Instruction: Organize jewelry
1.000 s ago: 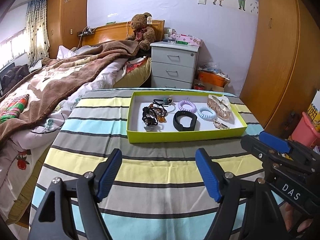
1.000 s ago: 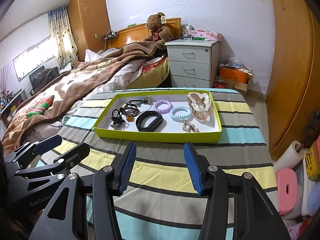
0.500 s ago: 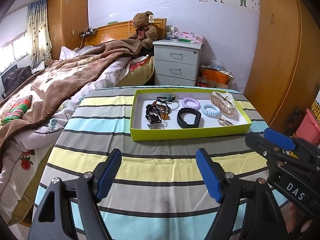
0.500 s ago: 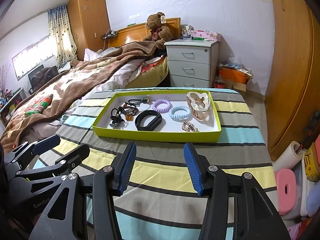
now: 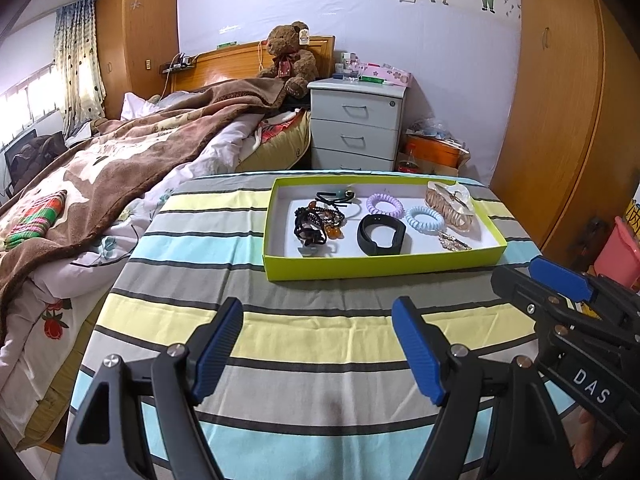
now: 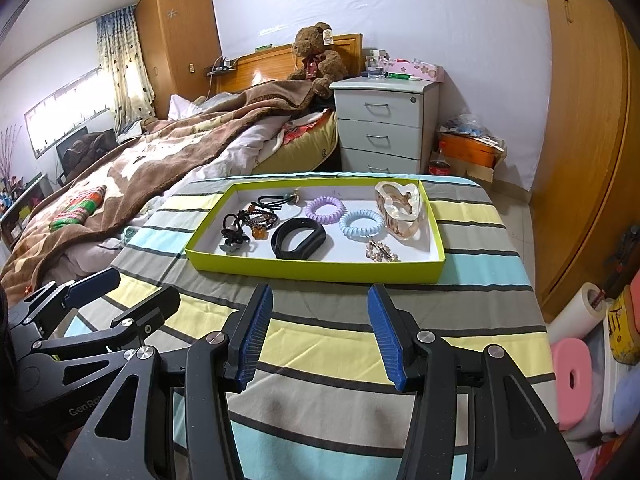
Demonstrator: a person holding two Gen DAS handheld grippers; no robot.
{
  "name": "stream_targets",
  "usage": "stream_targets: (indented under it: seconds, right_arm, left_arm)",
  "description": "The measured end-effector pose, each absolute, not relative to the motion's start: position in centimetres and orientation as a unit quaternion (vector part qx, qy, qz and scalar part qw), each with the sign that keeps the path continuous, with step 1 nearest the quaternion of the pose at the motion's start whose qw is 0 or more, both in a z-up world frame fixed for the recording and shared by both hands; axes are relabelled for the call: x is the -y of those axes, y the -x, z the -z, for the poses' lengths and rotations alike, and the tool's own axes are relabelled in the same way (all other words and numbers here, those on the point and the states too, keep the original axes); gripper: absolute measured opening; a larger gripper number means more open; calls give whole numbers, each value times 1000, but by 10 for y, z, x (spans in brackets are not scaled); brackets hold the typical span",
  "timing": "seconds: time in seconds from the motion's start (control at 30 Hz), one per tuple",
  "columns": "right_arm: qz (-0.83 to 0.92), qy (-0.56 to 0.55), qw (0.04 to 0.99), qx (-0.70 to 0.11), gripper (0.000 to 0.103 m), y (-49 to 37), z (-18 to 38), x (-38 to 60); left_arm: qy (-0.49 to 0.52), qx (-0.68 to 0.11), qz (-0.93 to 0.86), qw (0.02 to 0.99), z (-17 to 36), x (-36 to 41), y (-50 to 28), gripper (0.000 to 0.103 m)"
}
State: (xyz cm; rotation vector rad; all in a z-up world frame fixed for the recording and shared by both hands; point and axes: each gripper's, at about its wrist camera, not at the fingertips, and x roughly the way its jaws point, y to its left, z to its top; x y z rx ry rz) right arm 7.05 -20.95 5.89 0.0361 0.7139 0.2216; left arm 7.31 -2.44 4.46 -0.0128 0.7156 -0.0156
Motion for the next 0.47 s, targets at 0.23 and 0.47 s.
stream_targets:
  seconds: [0.23,0.47]
  right_arm:
    - [-107,-17,931,-349,50,-70,-58,210]
    - [-107,-16,930,-351,50,-70,-58,209]
  left_arm:
    - [3,-352,8,936,-44,24,-72,79]
    - [3,-356,5,935,-41,24,-74,79]
